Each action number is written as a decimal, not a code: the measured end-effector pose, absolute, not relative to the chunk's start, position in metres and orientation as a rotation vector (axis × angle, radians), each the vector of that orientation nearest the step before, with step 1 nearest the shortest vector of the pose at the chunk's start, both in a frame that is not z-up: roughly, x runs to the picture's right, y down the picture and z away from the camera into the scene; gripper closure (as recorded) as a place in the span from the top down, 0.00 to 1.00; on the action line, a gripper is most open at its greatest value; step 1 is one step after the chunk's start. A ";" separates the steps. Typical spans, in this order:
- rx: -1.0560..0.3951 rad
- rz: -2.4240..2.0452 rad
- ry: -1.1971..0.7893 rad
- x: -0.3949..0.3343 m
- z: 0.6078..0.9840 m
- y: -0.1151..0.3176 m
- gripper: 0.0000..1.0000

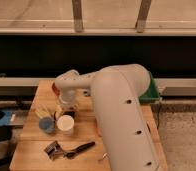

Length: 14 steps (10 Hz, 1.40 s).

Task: Place eraser in table surface

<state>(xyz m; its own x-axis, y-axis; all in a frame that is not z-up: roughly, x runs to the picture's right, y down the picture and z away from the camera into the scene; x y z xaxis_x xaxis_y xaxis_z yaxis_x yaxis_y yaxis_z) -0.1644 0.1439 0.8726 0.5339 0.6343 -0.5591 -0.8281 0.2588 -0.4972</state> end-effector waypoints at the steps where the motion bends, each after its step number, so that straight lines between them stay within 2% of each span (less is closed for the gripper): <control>1: -0.850 1.005 0.269 -0.165 0.873 0.146 0.79; 2: -0.854 1.001 0.270 -0.167 0.872 0.149 0.75; 4: -0.850 0.987 0.264 -0.175 0.870 0.151 0.53; 6: -0.852 0.990 0.259 -0.178 0.871 0.152 0.37; 9: -0.854 0.985 0.254 -0.178 0.870 0.153 0.05; 10: -0.854 0.986 0.252 -0.177 0.869 0.153 0.01; 14: -0.849 1.020 0.241 -0.173 0.863 0.145 0.00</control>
<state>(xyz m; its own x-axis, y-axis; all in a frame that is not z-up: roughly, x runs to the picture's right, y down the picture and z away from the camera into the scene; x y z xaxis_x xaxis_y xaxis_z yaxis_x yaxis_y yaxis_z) -0.1731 0.1448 0.8627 0.5295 0.6495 -0.5457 -0.8252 0.2452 -0.5089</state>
